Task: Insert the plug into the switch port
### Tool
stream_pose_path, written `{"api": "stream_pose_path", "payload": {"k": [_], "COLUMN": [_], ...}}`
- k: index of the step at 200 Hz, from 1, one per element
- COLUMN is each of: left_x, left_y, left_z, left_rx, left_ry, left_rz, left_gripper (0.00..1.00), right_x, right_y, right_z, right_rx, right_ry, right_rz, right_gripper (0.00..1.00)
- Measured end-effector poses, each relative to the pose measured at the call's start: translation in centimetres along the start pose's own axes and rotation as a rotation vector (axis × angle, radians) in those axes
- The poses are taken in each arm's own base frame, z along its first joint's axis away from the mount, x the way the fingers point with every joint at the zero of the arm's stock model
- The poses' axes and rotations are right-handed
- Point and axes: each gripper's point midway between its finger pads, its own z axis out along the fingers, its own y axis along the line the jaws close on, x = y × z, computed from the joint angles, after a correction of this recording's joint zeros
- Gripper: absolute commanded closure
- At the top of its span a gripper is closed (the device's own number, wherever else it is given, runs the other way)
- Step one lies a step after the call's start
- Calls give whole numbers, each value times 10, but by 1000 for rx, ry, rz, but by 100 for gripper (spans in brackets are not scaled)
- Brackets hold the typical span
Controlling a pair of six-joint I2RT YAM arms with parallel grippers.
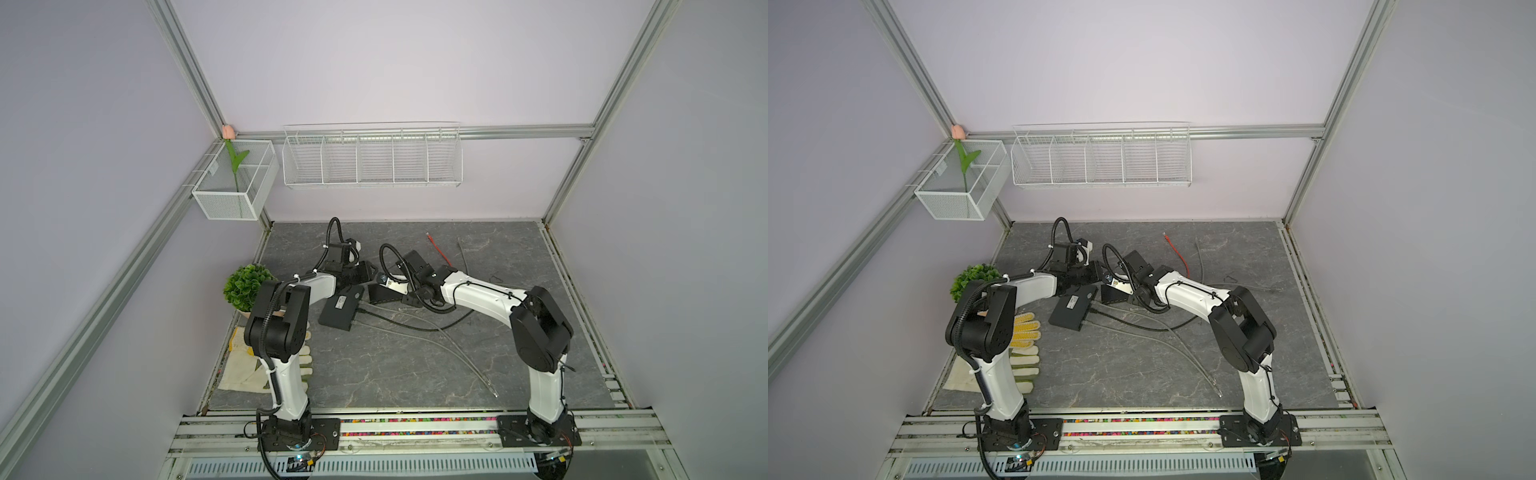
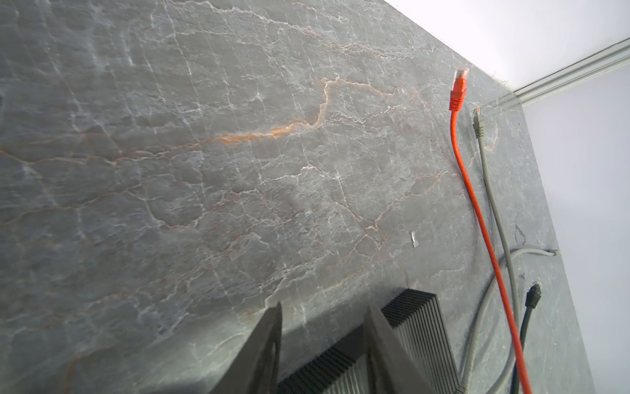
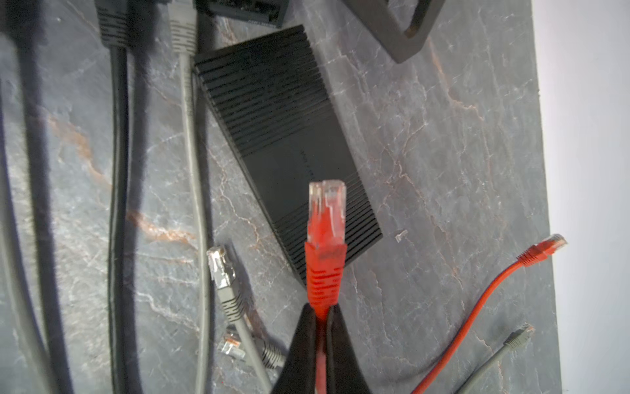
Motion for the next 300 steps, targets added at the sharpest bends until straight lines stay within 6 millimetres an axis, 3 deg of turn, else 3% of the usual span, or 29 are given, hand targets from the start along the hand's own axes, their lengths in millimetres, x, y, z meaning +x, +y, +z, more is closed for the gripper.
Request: {"api": "stream_pose_path", "payload": {"k": [44, 74, 164, 203, 223, 300], "left_x": [1, 0, 9, 9, 10, 11], "left_y": [-1, -3, 1, 3, 5, 14], "left_z": [0, 1, 10, 10, 11, 15], "left_rx": [6, 21, 32, 24, 20, -25], "left_ry": [2, -1, 26, 24, 26, 30], "left_rz": [0, 1, -8, -9, -10, -18], "left_gripper": [59, 59, 59, 59, 58, 58], "right_x": [21, 23, 10, 19, 25, 13], "right_y": [23, 27, -34, -27, -20, -8], "right_z": [24, 33, 74, 74, 64, 54], "right_rx": [-79, -100, -15, -32, -42, -55], "right_ry": [82, 102, 105, 132, 149, 137], "right_rz": [-5, -4, 100, 91, 77, 26], "right_gripper": [93, 93, 93, 93, 93, 93]}}
